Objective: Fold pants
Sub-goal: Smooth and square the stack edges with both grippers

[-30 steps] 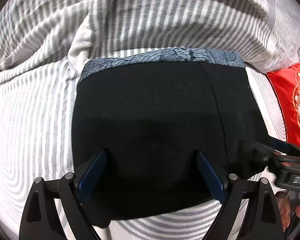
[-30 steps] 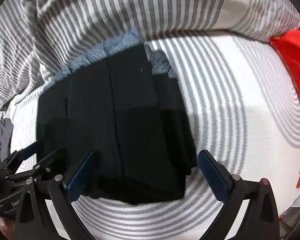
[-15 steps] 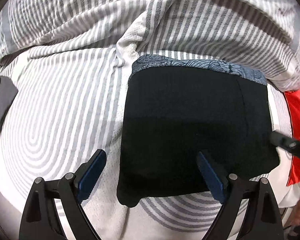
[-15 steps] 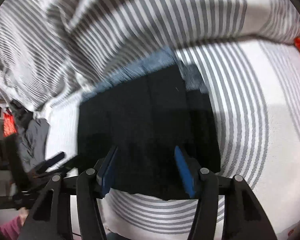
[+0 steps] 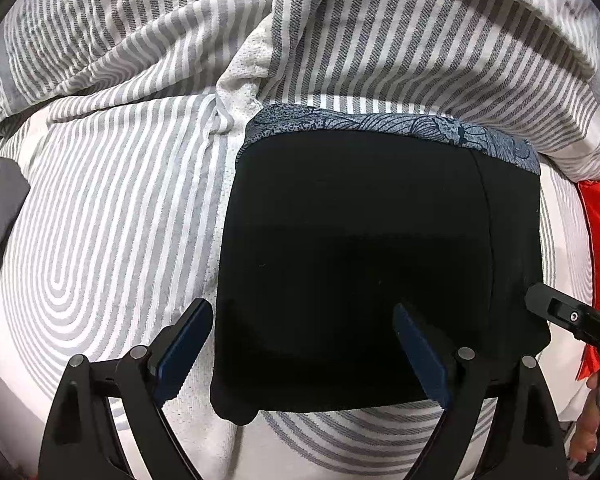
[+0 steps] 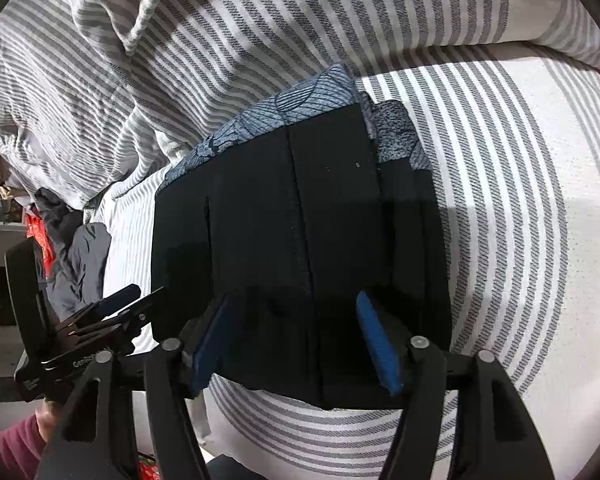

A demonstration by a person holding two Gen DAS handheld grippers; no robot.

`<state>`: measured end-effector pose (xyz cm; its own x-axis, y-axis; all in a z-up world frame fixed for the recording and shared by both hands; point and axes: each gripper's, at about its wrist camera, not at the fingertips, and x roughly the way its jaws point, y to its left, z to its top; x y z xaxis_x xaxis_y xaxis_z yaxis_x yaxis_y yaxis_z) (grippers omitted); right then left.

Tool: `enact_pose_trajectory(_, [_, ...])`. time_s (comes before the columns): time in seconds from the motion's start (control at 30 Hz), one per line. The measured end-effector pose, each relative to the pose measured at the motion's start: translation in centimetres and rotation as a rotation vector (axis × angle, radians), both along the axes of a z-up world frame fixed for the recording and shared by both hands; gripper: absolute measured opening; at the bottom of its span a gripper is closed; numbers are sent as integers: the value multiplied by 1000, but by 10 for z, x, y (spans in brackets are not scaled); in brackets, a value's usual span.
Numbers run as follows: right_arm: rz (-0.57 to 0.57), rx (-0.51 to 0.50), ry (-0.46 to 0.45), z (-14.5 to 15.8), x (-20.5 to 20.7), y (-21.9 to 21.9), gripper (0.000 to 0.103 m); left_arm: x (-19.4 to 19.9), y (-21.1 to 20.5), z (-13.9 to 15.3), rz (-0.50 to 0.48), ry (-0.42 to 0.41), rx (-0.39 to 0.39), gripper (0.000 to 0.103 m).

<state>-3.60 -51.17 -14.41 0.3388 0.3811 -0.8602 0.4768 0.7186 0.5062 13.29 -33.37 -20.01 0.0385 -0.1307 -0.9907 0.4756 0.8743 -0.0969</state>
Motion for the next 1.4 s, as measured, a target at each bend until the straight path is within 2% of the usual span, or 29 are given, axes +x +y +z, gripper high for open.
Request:
enact_pose_trajectory(0.1, [22,-11,-2,1,3,4,76,1,-2,-3,0,5,5,92])
enact_pose_trajectory(0.23, [29,-17,-10,1,5,6,76,1,-3,-4,0,4,6,92])
enact_pose_trajectory(0.4, [-6,25,-17,-1,3,-1,76,1,-5,-5,0,2,7,92])
enact_pose_trajectory(0.6, [5,14,-19,0,4,1,78,1,-5,-5,-7,-3,9,92])
enact_pose_trajectory(0.73, [7,19,-2,0,8,1,79,1,-4,-3,-13,-9,7,92])
enact_pose_trajectory(1.1, [108,-8,41,1,25,11,91,8,8,5,-6,-41,10,92])
enact_pose_trajectory(1.17, [87,-5,49,6,27,10,91,11,10,7,3,-50,11,92])
enact_pose_trajectory(1.23, [48,-9,23,15,31,3,89,15,13,9,10,-60,11,92])
enact_pose_trajectory(1.33, [-13,-35,-31,29,44,-13,79,21,15,11,18,-74,17,92])
enact_pose_trajectory(1.4, [-47,-41,-33,31,59,-24,61,25,16,11,24,-75,20,92])
